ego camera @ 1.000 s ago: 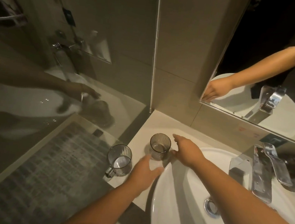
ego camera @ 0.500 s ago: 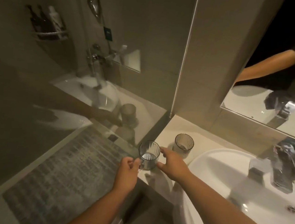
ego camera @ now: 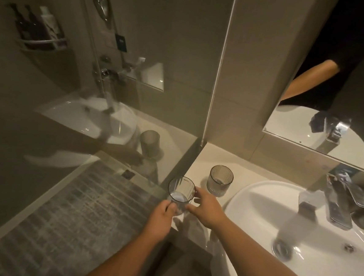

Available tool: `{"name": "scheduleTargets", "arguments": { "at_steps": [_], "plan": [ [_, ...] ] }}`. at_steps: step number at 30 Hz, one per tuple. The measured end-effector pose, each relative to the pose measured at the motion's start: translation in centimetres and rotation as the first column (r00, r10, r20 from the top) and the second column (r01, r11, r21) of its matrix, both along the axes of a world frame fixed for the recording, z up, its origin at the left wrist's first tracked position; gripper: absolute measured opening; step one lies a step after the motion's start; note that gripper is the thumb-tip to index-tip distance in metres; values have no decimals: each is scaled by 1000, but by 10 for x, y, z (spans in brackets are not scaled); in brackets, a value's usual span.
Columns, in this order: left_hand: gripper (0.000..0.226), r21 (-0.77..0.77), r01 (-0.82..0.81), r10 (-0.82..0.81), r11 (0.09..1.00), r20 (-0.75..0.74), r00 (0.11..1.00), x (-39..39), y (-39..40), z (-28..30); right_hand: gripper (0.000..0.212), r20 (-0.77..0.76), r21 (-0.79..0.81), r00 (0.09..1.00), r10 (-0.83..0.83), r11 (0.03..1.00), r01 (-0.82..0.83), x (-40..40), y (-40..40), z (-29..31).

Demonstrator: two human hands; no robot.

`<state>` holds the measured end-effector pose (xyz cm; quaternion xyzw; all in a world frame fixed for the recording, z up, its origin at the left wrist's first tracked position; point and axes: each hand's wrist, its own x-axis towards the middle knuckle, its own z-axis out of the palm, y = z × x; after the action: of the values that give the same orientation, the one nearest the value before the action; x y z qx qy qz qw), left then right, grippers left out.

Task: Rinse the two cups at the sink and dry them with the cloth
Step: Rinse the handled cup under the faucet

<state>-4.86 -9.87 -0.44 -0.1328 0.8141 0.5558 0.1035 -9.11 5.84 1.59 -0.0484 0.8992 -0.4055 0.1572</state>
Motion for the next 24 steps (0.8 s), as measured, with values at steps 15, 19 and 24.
{"name": "scheduleTargets", "arguments": {
  "at_steps": [15, 19, 24],
  "plan": [
    [30, 63, 176, -164, 982, -160, 973, 48, 137, 73, 41, -498, 240, 854, -152, 922, 304, 80, 205, 116],
    [30, 55, 272, -265, 961, -105, 959, 55, 203, 68, 44, -619, 453, 779, -96, 766, 455, 76, 280, 134],
    [31, 41, 313, -313, 949, -23, 950, 61, 263, 54, 70, -316, 644, 948, 27, 740, 193, 50, 318, 131]
  ]
}}
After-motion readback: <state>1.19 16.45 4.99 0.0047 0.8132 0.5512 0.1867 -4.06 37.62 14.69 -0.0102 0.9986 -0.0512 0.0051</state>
